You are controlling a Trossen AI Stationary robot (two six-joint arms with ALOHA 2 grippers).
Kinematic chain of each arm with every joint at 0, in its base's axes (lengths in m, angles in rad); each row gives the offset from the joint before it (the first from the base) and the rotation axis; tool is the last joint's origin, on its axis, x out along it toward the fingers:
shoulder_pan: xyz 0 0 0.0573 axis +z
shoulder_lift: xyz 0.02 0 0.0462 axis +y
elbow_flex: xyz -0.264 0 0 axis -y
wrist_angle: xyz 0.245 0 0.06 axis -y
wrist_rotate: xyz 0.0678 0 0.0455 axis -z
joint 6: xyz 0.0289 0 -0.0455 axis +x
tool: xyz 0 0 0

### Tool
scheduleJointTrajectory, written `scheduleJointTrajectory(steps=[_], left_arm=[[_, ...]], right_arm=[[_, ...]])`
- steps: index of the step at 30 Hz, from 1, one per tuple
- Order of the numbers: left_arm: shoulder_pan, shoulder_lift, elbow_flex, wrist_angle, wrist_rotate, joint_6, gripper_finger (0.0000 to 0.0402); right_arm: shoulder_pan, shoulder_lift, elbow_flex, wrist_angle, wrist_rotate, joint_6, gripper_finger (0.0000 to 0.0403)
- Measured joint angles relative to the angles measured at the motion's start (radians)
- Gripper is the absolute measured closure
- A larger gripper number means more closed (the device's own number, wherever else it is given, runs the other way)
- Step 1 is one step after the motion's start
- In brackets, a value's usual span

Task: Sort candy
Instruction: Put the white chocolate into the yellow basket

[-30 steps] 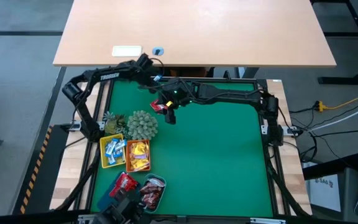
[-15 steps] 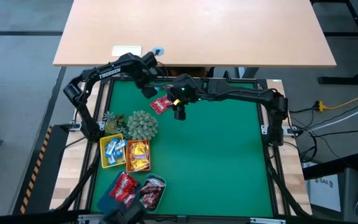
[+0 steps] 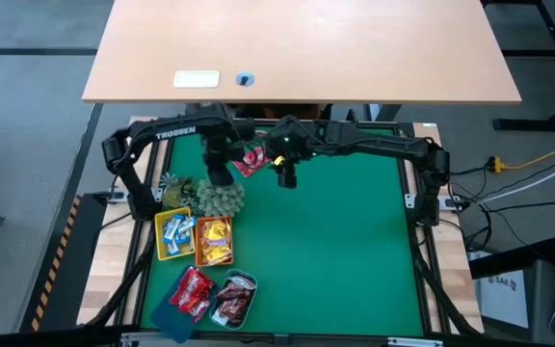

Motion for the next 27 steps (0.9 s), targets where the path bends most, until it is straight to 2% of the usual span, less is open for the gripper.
scheduleJointTrajectory(steps=[6,10,17,22,27], left_arm=[[-0.079,-0.013,0.000,0.002,-0.022,-0.047,0.0286],[-0.107,-0.020,0.004,0.007,-0.073,-0.052,0.0286],[-0.117,-0.023,0.094,0.014,-0.169,-0.069,0.0286],[-0.118,-0.036,0.191,0.003,-0.161,-0.078,0.0286],[-0.142,-0.107,0.223,0.002,-0.065,-0.120,0.0286]], right_arm=[[0.001,0.000,0.000,-0.015,0.000,0.000,0.0215],[0.001,0.000,0.000,-0.022,0.000,0.000,0.0215],[0.001,0.000,0.000,-0.066,0.000,0.000,0.0215],[0.000,0.000,0.000,-0.101,0.000,0.000,0.0215],[0.000,0.001,0.000,-0.148,0.001,-0.001,0.0215]])
